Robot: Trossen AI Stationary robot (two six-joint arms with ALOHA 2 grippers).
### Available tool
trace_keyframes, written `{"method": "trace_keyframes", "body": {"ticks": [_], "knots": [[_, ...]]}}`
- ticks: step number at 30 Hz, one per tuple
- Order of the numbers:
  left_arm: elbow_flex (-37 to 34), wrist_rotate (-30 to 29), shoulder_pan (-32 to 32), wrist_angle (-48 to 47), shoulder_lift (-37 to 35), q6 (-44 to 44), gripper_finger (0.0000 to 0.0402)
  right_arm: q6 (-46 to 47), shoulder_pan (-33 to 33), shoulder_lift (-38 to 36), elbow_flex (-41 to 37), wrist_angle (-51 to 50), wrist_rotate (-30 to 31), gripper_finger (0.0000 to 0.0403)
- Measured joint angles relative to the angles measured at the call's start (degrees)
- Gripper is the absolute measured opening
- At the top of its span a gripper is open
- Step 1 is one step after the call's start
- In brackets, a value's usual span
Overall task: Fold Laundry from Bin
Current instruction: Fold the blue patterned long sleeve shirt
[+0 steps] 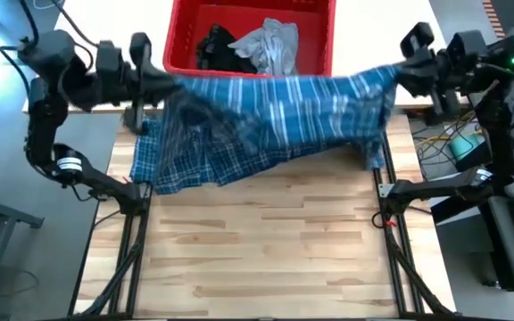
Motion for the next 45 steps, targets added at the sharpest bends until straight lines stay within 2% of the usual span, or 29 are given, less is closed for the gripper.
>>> {"method": "trace_keyframes", "body": {"ticks": [2, 9, 11, 13, 15, 17, 20, 26, 29, 32, 36, 39, 42, 45], "knots": [[0.28, 2.04, -3.62, 0.26, -0.02, 1.48, 0.0000, 3.82, 1.70, 0.00, 0.11, 0.65, -3.65, 0.0008], [1.84, 4.34, -12.58, 0.98, -0.38, 4.32, 0.0000, 9.33, 12.65, 0.10, 0.26, 4.89, -5.73, 0.0008], [1.84, 1.95, -13.40, 1.52, -0.49, 5.06, 0.0000, 9.09, 14.89, 0.28, 0.35, 5.71, -5.41, 0.0008], [1.81, -5.59, -13.42, 1.53, -0.77, 5.69, 0.0000, 7.02, 15.61, 0.28, 0.30, 4.79, -2.39, 0.0008], [1.84, -16.47, -13.25, 1.38, -0.46, 7.57, 0.0000, 3.22, 15.53, 0.26, 0.26, 1.79, 4.07, 0.0008], [1.52, -27.37, -12.00, 1.17, 0.56, 10.25, 0.0000, -2.59, 15.53, 0.26, 0.22, -3.23, 12.98, 0.0008], [1.16, -36.59, -8.05, 0.82, 3.18, 11.40, 0.0000, -9.12, 15.53, 1.38, 0.03, -9.89, 29.95, 0.0008], [1.01, -38.60, 3.46, -3.31, 11.34, 7.44, 0.0000, -18.68, 14.72, 6.00, -1.01, -15.31, 54.39, 0.0008], [1.60, -39.59, 8.26, -2.83, 15.29, 9.33, 0.0000, -24.92, 12.68, 7.65, -1.01, -14.38, 62.59, 0.0008], [1.55, -39.19, 9.97, 4.45, 16.47, 14.00, 0.0000, -33.28, 9.86, 8.83, -0.90, -8.96, 68.69, 0.0008], [1.98, -35.20, 10.25, 10.85, 14.95, 19.52, 0.0000, -43.08, 8.41, 9.68, 0.14, -0.80, 68.02, 0.0008], [1.78, -28.90, 9.14, 11.88, 12.57, 20.01, 0.0000, -44.10, 8.51, 9.17, 2.57, 0.75, 63.94, 0.0009], [1.79, -18.74, 7.56, 12.31, 9.46, 15.87, 0.0000, -37.64, 8.47, 7.78, 5.93, -2.48, 54.08, 0.0009], [1.85, -9.44, 5.99, 10.48, 6.60, 12.59, 0.0000, -32.32, 8.50, 6.10, 8.65, -10.52, 40.83, 0.0009]]}}
